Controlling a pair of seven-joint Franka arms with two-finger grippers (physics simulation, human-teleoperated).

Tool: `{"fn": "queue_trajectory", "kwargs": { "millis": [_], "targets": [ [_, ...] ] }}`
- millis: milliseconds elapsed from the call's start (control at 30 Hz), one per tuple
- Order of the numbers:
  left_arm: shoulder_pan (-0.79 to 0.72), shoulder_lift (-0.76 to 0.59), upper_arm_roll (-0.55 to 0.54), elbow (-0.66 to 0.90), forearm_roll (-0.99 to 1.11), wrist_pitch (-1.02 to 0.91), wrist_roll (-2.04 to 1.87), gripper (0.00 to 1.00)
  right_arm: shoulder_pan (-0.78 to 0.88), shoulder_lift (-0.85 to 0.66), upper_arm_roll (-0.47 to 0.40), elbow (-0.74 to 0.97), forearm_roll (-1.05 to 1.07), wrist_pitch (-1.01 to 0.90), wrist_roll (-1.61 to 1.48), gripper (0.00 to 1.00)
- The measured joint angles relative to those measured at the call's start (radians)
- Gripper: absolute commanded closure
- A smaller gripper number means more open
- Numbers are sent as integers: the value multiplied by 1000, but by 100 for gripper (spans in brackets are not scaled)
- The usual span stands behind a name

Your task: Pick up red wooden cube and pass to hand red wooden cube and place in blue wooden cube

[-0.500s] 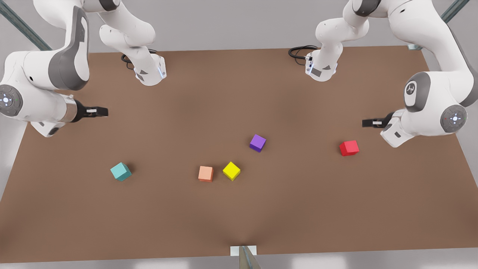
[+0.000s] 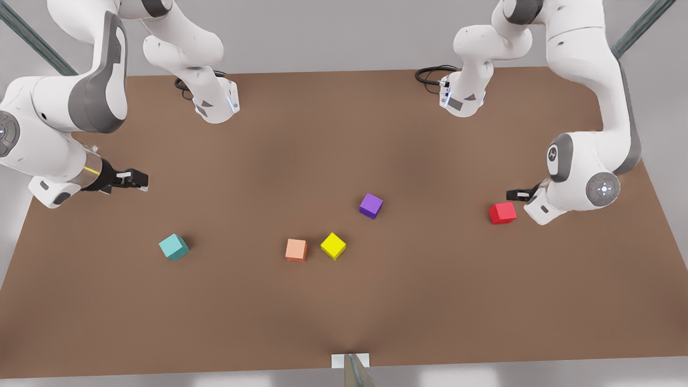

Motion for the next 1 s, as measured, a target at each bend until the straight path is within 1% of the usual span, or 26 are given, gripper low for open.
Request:
{"fn": "queue_trajectory", "kwargs": {
  "millis": [133, 267, 433, 700, 733, 767, 800, 900, 933, 1000],
  "targets": [
    [17, 73, 12, -158, -6, 266, 13, 0, 7, 6, 1, 0, -2, 9, -6, 0],
    [21, 97, 29, -218, -8, 443, 23, 0, 8, 9, 2, 0, -2, 13, -11, 0],
    [20, 104, 34, -268, -10, 549, 31, 0, 7, 11, 3, -1, -2, 16, -16, 0],
    [15, 204, 49, -276, -10, 624, 42, 0, 7, 15, 3, -3, -1, 17, -21, 0],
    [14, 208, 49, -275, -9, 629, 42, 20, 7, 15, 3, -3, -1, 17, -21, 0],
    [13, 210, 49, -274, -8, 633, 41, 38, 7, 15, 3, -3, -1, 17, -22, 0],
    [12, 210, 49, -273, -4, 637, 39, 43, 7, 15, 3, -3, -1, 17, -22, 0],
    [13, 202, 50, -266, -3, 643, 36, 43, 7, 17, 4, -3, -1, 17, -24, 0],
    [17, 200, 47, -237, -18, 628, 35, 42, 8, 17, 4, -3, -1, 17, -24, 0],
    [21, 202, 40, -102, -93, 538, 33, 42, 8, 17, 5, -4, -1, 17, -25, 0]
  ]
}}
